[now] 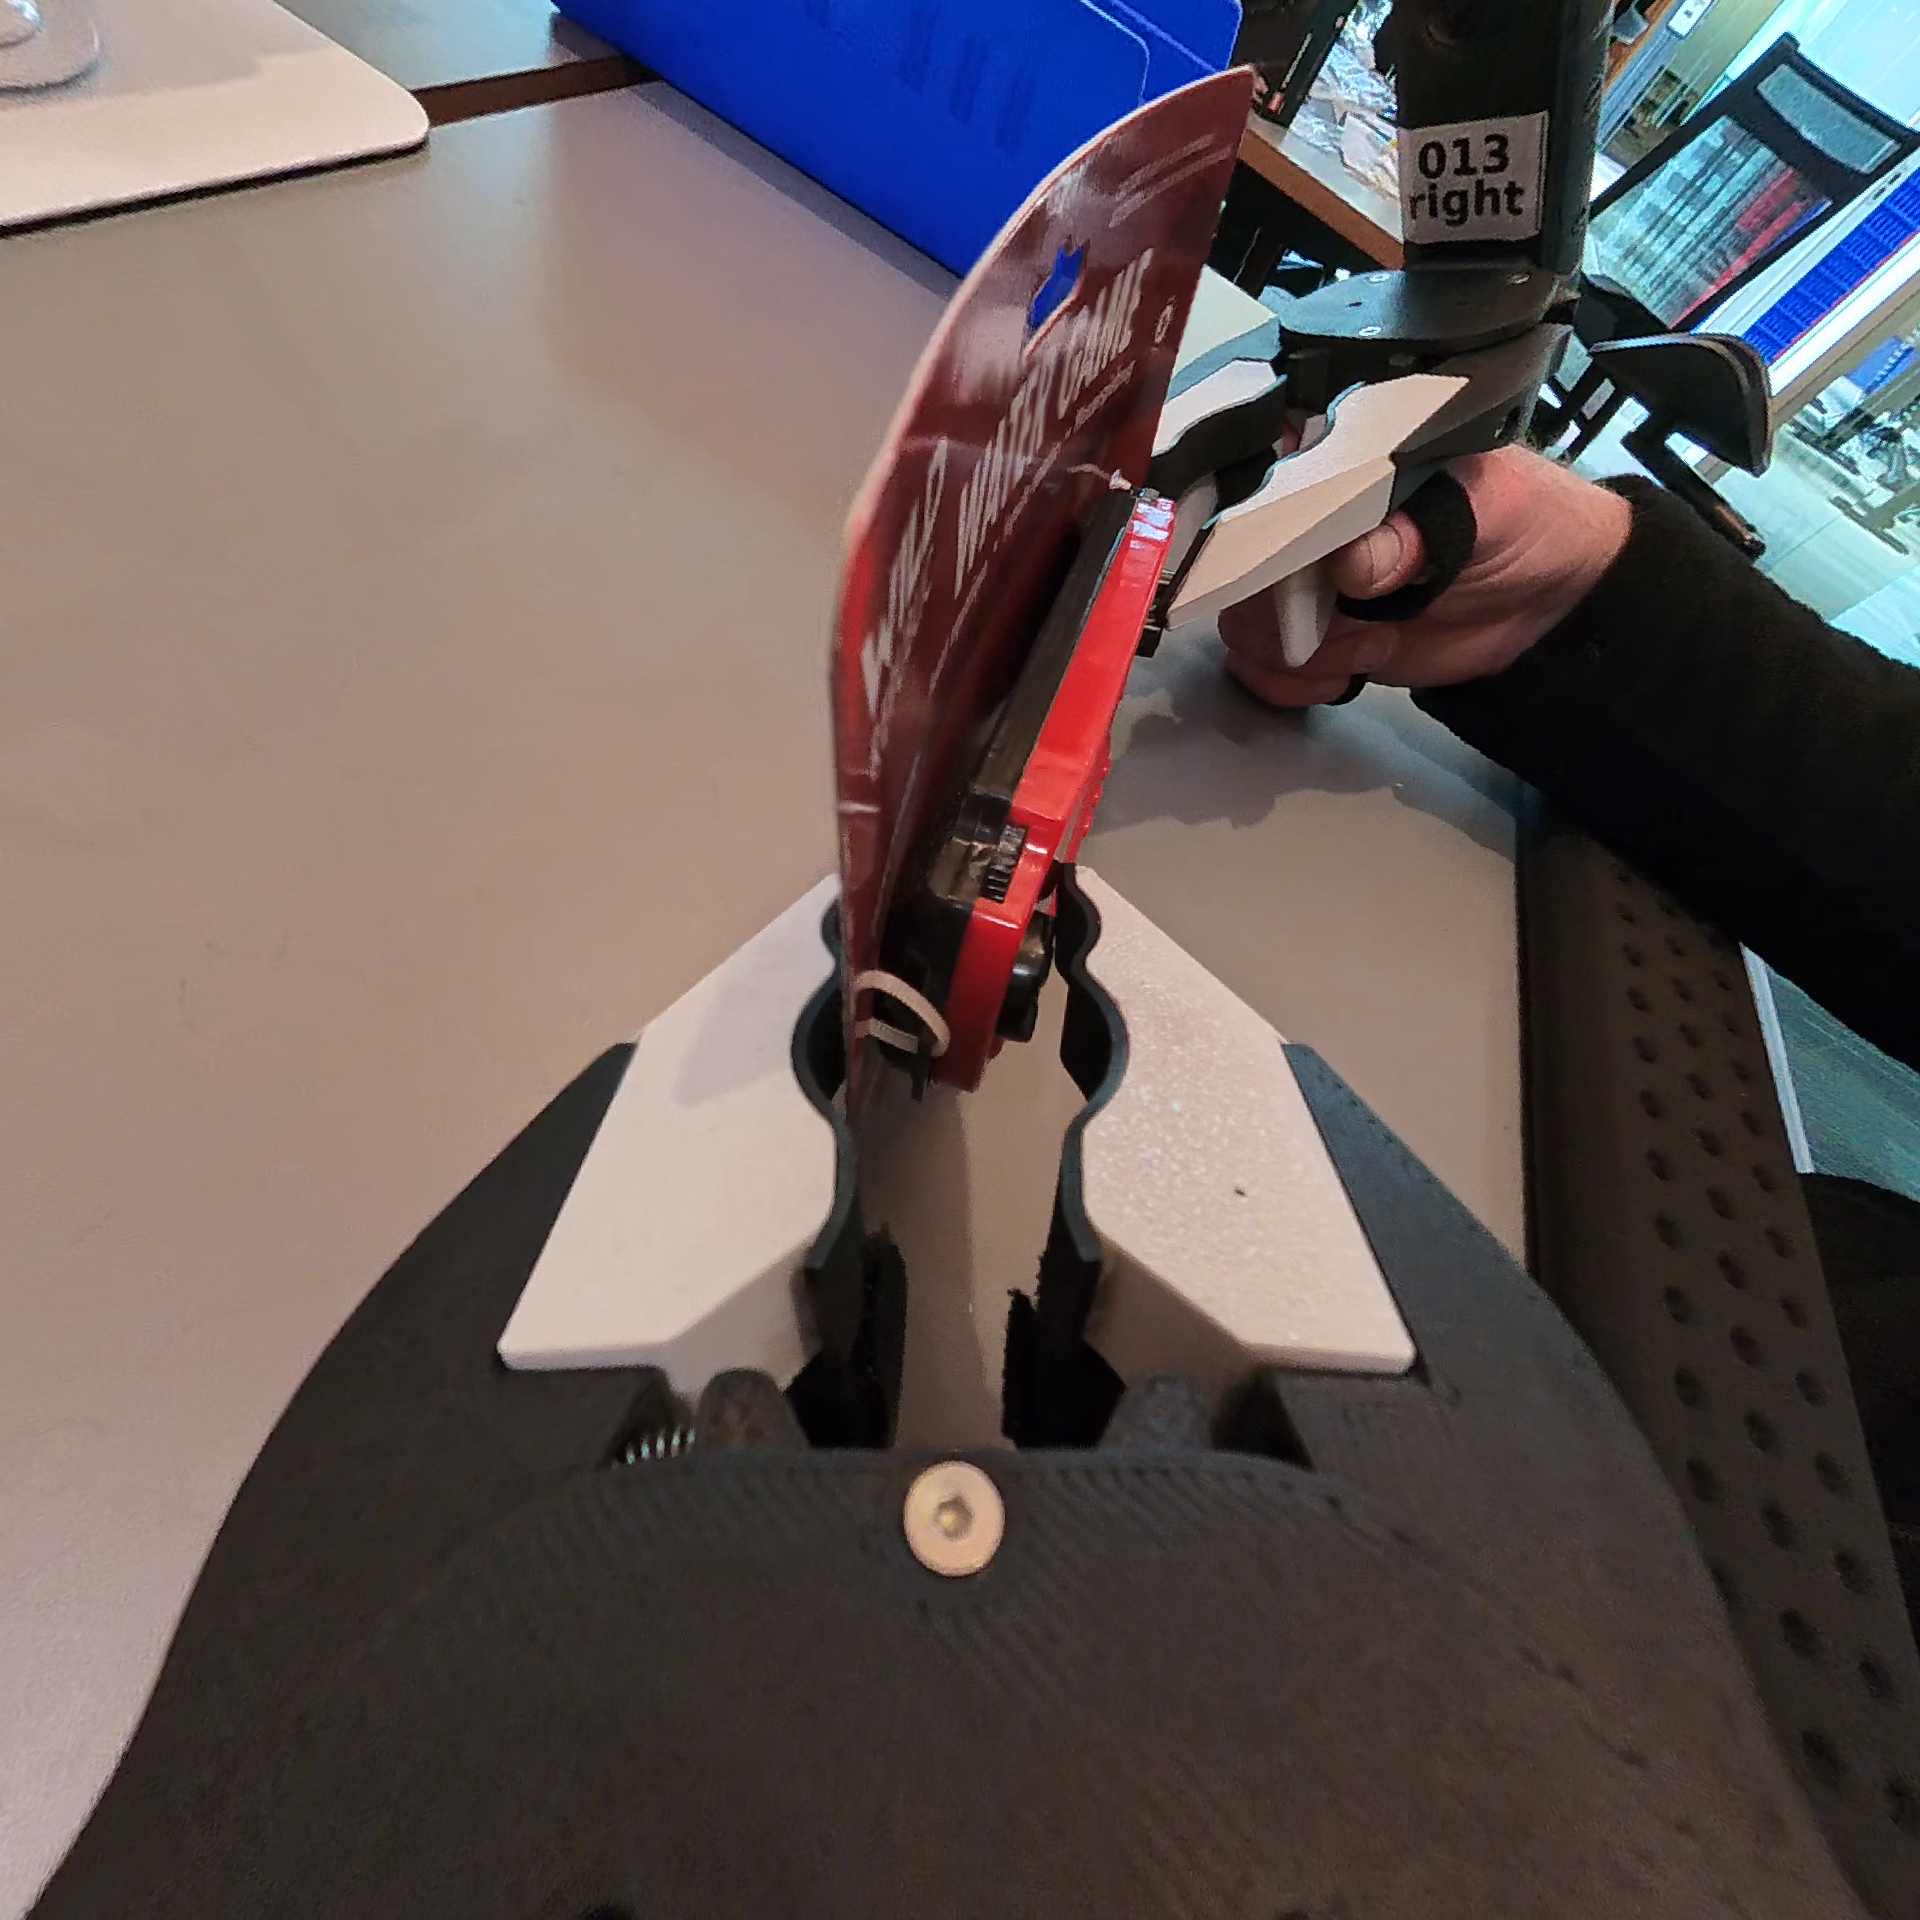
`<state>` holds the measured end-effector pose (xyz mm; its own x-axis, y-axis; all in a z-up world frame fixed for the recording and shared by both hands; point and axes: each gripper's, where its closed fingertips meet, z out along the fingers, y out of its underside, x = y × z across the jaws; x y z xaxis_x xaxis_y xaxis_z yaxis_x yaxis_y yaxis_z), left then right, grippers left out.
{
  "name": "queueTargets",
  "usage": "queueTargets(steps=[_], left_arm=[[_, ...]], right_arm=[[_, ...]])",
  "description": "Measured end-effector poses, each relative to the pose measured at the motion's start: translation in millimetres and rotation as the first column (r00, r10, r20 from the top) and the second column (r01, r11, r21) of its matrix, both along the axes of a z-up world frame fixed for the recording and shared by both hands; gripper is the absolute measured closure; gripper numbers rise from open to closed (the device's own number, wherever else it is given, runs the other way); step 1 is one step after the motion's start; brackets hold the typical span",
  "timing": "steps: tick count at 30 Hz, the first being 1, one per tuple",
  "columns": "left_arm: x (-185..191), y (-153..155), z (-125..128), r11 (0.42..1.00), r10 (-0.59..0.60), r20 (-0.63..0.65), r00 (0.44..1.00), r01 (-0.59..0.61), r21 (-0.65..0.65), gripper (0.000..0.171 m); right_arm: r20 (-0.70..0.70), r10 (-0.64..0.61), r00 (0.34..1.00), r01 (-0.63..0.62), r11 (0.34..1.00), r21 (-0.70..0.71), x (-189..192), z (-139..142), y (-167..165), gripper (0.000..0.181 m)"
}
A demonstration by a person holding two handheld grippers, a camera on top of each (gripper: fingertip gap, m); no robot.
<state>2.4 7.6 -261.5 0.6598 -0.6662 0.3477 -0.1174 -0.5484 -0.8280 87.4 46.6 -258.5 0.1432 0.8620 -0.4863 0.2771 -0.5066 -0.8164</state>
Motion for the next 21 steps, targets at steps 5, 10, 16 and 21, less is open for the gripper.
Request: queueTargets(steps=[5, 10, 16, 21], left_arm=[[1.2, -0.4, -0.5, 0.999, -0.025, -0.01, 1.0, 0.025, -0.035, 0.141], [1.0, -0.8, 0.4, 1.0, -0.023, 0.009, 1.0, 0.024, -0.016, 0.138], [-17.0, -9.1, -8.0, 0.995, 0.058, -0.131, 0.99, -0.047, 0.088, 0.128], [-28.6, -7.2, -2.1, 0.97, 0.168, -0.136, 0.976, -0.139, 0.198, 0.129]], right_arm=[[-0.002, -0.008, 1.0, 0.008, 1.0, -0.01, -0.5, 0.0, 2.2, 0.145], [-0.006, -0.006, 1.0, 0.005, 1.0, -0.007, -0.1, 0.4, 1.0, 0.145], [0.002, 0.007, 1.0, -0.007, 1.0, 0.009, -0.4, -0.5, -2.7, 0.145], [0.005, 0.005, 1.0, -0.005, 1.0, 0.017, -0.6, -0.6, -3.4, 0.146]])
